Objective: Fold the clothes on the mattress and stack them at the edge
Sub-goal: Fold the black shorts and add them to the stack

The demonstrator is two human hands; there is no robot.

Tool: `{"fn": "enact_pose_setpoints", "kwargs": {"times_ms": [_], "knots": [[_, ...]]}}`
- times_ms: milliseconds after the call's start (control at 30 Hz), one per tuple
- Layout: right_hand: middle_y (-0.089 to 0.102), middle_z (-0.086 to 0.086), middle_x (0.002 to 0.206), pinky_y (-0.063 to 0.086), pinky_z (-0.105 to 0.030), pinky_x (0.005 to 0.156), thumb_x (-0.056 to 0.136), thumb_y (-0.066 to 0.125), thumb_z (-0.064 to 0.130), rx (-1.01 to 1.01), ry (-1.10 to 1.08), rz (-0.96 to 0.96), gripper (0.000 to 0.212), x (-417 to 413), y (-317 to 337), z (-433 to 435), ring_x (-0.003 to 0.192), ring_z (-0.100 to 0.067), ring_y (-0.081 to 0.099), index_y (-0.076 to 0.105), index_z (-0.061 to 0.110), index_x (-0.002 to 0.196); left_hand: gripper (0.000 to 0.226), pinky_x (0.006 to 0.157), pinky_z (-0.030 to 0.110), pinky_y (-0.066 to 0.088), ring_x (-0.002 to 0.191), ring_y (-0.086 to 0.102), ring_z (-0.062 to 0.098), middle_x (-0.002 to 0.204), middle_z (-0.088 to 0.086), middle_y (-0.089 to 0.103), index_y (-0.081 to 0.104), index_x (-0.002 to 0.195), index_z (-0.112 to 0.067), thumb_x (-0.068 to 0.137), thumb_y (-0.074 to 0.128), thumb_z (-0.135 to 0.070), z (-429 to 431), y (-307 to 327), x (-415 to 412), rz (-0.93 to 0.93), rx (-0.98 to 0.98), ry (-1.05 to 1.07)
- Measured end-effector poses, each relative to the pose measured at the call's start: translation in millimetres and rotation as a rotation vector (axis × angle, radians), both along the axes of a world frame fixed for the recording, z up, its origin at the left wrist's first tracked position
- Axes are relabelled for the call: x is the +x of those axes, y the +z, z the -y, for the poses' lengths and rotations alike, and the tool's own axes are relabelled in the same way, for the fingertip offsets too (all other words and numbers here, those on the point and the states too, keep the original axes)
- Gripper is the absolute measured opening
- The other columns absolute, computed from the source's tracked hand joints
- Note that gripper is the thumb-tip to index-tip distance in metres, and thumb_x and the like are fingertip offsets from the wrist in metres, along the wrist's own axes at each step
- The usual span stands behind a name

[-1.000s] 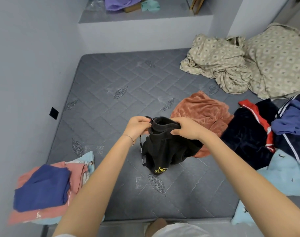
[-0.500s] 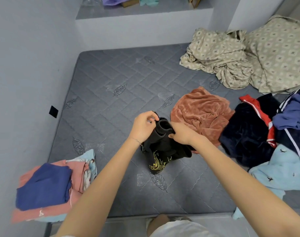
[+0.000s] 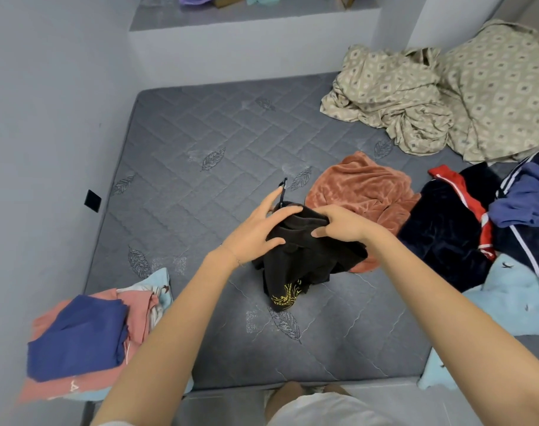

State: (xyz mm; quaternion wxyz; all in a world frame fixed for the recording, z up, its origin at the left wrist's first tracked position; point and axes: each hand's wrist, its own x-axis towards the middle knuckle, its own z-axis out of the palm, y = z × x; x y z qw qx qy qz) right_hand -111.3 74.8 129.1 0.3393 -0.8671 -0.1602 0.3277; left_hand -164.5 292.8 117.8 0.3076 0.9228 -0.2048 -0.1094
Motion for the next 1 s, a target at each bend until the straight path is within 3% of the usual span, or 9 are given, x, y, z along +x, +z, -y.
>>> {"fn": "enact_pose_setpoints", "kwargs": {"times_ms": [100,200,300,400,467,633,700,867,1000], "knots": [[0.068,0.004,0.095,0.050,-0.029,0.083,0.087,0.065,0.008,0.001,0.011,-0.036,0.020,3,2,9,0.091,-0.015,0.064,0.064,0.027,0.092,0.054,0.110,0.042,0.036,0.138,0.034,0.027,0.159,0.002,0.009,0.044,0.134,-0.025,0.086,0.069,-0.019,1,-4,4,0.043,0.102,-0.027],[0.070,0.008,0.093,0.053,-0.028,0.082,0.087,0.065,0.008,0.017,0.005,-0.120,0.023,4,0,12,0.088,-0.012,0.067,0.064,0.030,0.091,0.063,0.110,0.039,0.031,0.128,0.041,0.027,0.151,0.002,0.027,0.040,0.136,-0.022,0.083,0.072,-0.027,1,-10,10,0.046,0.204,-0.066],[0.072,0.003,0.098,0.054,-0.030,0.084,0.087,0.066,0.007,0.033,-0.029,-0.177,0.019,3,-7,16,0.092,-0.016,0.068,0.067,0.020,0.101,0.067,0.106,0.034,0.033,0.118,0.046,0.025,0.137,-0.002,0.036,0.036,0.136,-0.023,0.080,0.074,-0.027,3,-16,15,-0.034,0.183,-0.060],[0.072,0.000,0.102,0.054,-0.019,0.077,0.086,0.066,0.006,0.057,-0.062,-0.203,0.025,1,-13,21,0.095,-0.017,0.068,0.066,0.014,0.110,0.056,0.091,0.044,0.048,0.101,0.054,0.028,0.122,-0.002,0.037,0.037,0.128,-0.026,0.083,0.071,-0.020,8,-18,15,-0.100,0.150,-0.066],[0.070,0.002,0.108,0.052,-0.015,0.075,0.086,0.066,0.006,0.060,-0.061,-0.208,0.034,0,-16,23,0.099,-0.015,0.066,0.063,0.017,0.118,0.051,0.088,0.044,0.049,0.098,0.054,0.025,0.117,-0.004,0.037,0.040,0.125,-0.026,0.084,0.068,-0.016,11,-21,14,-0.127,0.100,-0.060],[0.052,0.005,0.132,0.042,-0.024,0.093,0.085,0.069,0.018,-0.018,-0.046,-0.059,0.060,-1,-28,22,0.118,-0.014,0.050,0.045,0.035,0.137,0.047,0.094,0.032,0.044,0.102,0.048,0.016,0.111,-0.003,0.041,0.047,0.124,-0.024,0.084,0.070,-0.015,10,-25,19,-0.187,0.033,-0.038],[0.050,0.005,0.137,0.037,-0.029,0.104,0.088,0.067,0.025,-0.017,-0.045,-0.037,0.058,-5,-33,20,0.124,-0.015,0.047,0.043,0.035,0.140,0.044,0.093,0.030,0.041,0.101,0.048,0.017,0.109,0.000,0.044,0.050,0.122,-0.020,0.084,0.070,-0.016,10,-23,23,-0.198,0.071,-0.058],[0.061,0.007,0.128,0.040,-0.025,0.099,0.099,0.050,0.031,0.056,0.002,-0.066,0.034,-16,-41,11,0.118,-0.012,0.055,0.057,0.026,0.132,0.033,0.093,0.033,0.040,0.103,0.048,0.022,0.107,0.009,0.052,0.057,0.119,-0.015,0.087,0.067,-0.015,12,-22,29,-0.202,0.140,-0.064],[0.057,0.006,0.136,0.036,-0.029,0.107,0.101,0.046,0.029,0.067,-0.047,0.003,0.036,-22,-48,5,0.125,-0.014,0.051,0.052,0.029,0.137,0.024,0.088,0.031,0.039,0.098,0.049,0.022,0.099,0.007,0.051,0.062,0.113,-0.013,0.089,0.065,-0.015,10,-23,28,-0.202,0.113,-0.032]]}}
